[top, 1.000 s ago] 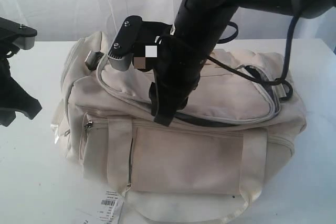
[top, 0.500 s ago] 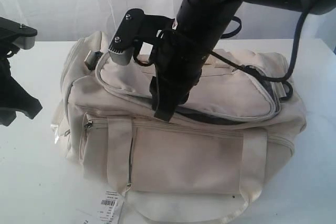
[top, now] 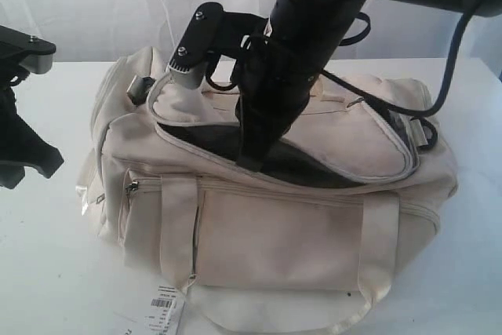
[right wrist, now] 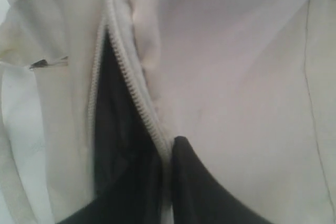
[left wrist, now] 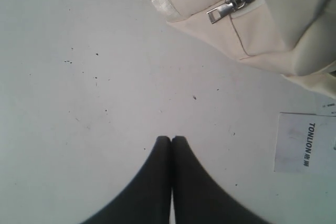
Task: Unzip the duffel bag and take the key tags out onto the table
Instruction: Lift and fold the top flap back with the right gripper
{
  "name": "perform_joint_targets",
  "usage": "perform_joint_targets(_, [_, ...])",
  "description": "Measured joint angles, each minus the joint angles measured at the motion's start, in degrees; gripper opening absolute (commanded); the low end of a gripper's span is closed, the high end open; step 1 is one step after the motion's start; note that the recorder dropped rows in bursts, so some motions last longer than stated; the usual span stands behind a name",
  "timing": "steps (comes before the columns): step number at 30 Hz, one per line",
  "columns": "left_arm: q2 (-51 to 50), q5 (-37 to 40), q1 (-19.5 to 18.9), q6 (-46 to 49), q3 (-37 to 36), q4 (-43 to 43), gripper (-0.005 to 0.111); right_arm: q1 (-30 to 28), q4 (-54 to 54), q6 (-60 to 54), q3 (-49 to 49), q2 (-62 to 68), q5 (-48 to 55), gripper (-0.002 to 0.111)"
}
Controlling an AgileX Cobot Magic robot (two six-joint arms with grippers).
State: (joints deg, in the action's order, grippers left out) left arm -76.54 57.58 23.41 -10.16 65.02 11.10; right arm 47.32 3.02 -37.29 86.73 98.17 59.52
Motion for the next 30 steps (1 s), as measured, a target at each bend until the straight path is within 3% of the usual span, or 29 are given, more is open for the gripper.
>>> perform_joint_targets(9, [0.0,-0.7,0.0,0.0,0.0,-1.5,0.000,0.0,-22.0,17.5,0.0,0.1,-18.9,0.000])
perform_joint_targets(18, [0.0,-0.8,0.0,0.0,0.0,-2.6,0.000,-1.8,-40.2,25.0,0.2,7.3,-39.5,0.000])
perform_joint_targets(25, [0.0,-1.2,0.0,0.0,0.0,-2.8,0.000,-7.4,-46.9,44.1,8.6,16.5,-43.0,0.000])
perform_joint_targets(30, [0.0,-1.2,0.0,0.0,0.0,-2.8,0.000,-10.3,-47.4,53.6,16.7,21.7,-38.9,0.001])
